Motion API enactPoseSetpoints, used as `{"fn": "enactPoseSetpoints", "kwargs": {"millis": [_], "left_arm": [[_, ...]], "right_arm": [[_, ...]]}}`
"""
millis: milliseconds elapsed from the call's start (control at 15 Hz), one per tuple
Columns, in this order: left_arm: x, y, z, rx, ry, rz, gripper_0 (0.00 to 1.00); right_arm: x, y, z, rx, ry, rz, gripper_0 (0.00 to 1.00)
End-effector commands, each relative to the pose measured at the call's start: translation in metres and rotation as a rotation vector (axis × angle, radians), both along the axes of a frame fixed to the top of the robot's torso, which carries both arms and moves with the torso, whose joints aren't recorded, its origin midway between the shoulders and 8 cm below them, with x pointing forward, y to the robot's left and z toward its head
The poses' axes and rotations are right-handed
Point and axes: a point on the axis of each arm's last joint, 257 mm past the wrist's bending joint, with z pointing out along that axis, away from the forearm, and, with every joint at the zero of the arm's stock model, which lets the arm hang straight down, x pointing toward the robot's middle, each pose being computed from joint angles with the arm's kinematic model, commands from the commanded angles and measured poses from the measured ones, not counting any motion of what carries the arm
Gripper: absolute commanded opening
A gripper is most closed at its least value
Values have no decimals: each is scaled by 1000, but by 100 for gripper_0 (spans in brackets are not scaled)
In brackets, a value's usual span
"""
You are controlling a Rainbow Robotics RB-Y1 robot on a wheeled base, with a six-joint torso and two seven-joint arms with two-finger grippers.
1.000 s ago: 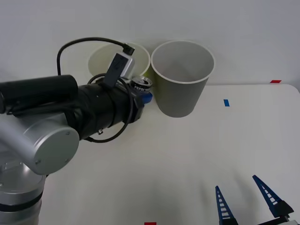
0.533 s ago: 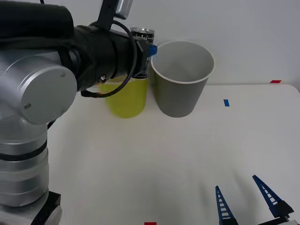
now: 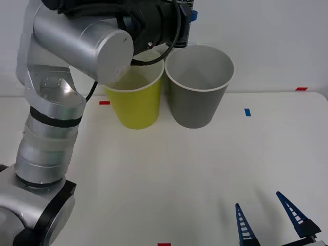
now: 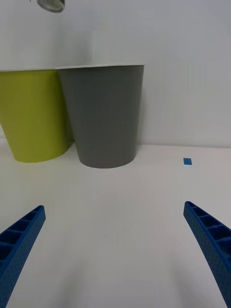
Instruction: Put cans in the gray bin and PET bottles in the light green bin.
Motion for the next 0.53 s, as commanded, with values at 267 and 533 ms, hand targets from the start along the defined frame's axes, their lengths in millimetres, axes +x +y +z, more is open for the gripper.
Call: {"fn": "enactPoseSetpoints", "kwargs": {"millis": [267,533], "left_arm": [[29,-61,-21,-119,-71,-75,0],[47,-67,-35,-149,-119,-65,0]], "right_arm": [[0,0,0,0,0,0,100],[0,0,0,0,0,0,100]]}}
